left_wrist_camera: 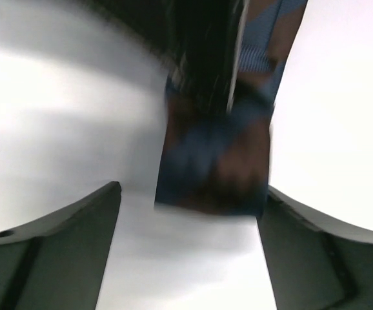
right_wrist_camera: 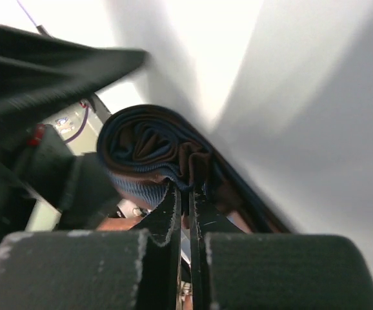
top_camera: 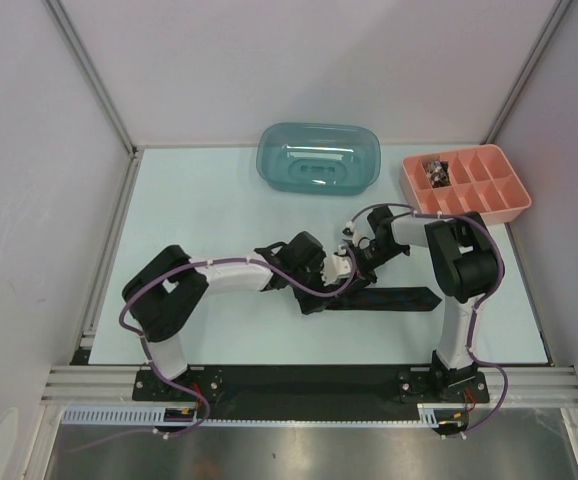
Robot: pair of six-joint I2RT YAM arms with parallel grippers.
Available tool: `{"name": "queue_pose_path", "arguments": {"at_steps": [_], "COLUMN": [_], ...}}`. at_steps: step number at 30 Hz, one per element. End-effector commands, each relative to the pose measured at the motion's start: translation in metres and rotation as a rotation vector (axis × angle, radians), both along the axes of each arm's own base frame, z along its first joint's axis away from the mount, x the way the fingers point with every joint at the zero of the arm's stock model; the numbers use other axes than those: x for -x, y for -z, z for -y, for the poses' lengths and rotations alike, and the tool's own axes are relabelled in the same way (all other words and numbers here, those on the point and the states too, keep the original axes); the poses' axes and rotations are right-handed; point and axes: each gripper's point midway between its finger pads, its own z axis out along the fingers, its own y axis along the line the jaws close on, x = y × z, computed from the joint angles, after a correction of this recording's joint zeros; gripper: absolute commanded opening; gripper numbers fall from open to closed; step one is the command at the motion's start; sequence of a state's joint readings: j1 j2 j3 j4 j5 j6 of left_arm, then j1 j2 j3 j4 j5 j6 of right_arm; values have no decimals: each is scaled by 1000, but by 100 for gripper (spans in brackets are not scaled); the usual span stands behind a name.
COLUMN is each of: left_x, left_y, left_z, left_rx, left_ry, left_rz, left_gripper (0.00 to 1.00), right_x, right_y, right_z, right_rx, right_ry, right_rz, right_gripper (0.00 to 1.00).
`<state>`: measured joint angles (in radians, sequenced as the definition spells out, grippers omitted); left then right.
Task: Roll the ties
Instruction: Roll the tie at the center of the board.
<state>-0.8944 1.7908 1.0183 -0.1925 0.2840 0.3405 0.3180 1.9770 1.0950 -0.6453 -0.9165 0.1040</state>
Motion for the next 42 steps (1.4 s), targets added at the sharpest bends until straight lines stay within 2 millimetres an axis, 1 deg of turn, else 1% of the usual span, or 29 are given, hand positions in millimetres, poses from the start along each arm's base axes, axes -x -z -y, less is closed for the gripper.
{"name": "queue_pose_path", "arguments": {"at_steps": [1,3,4,5,6,7,8,10,11,14,15,16,17,19,20,21,23,25,28,29,36,38,40,42], "left_x": [8,9,9,9,7,5,6,2,4,5,7,6,7,7,9,10,13,16,22,25,35,38,40,38], "left_y": [-29,-31,-33,-28,-28,-28,-23,-26,-27,-23,-20,-18,-19,-24,-25,-27,-25,-27,-35,-33,-37,-38,-42,-40], "left_z": [11,16,22,25,29,35,38,47,50,58,60,62,64,70,72,76,80,83,87,86,94,95,96,96], "left_rx": [161,191,218,219,229,252,256,286,299,299,286,278,278,294,298,304,303,323,372,376,444,454,471,466], "left_ry": [13,11,21,13,9,13,16,18,33,59,68,70,77,82,82,88,86,84,62,54,23,14,18,1], "left_rz": [-39,-51,-58,-75,-76,-73,-95,-89,-99,-87,-87,-78,-74,-69,-76,-73,-88,-104,-153,-169,-269,-296,-305,-291], "left_gripper": [90,93,93,94,94,94,93,91,90,79,70,66,59,52,47,45,45,44,45,45,49,52,54,55], "right_x": [-5,-7,-6,-6,-8,-7,-6,-4,-3,-2,0,-1,0,1,4,4,6,7,9,9,13,14,14,15], "right_y": [52,56,58,59,59,62,63,66,67,69,71,71,73,76,77,78,80,80,83,84,87,87,87,87], "right_z": [42,48,52,54,54,58,57,58,56,51,49,46,45,42,42,42,41,39,40,40,38,39,39,39], "right_rx": [305,352,389,406,421,452,460,475,476,449,445,433,426,418,416,416,414,407,408,408,412,415,414,417], "right_ry": [-23,-25,-30,-32,-36,-42,-51,-55,-59,-55,-60,-61,-63,-65,-67,-63,-69,-69,-65,-63,-68,-67,-68,-69], "right_rz": [45,48,50,53,62,65,69,73,72,65,58,62,59,53,46,41,40,40,39,39,34,35,37,31], "right_gripper": [0,0,0,0,0,0,0,0,0,0,0,0,0,0,0,0,0,0,0,0,0,0,0,0]}}
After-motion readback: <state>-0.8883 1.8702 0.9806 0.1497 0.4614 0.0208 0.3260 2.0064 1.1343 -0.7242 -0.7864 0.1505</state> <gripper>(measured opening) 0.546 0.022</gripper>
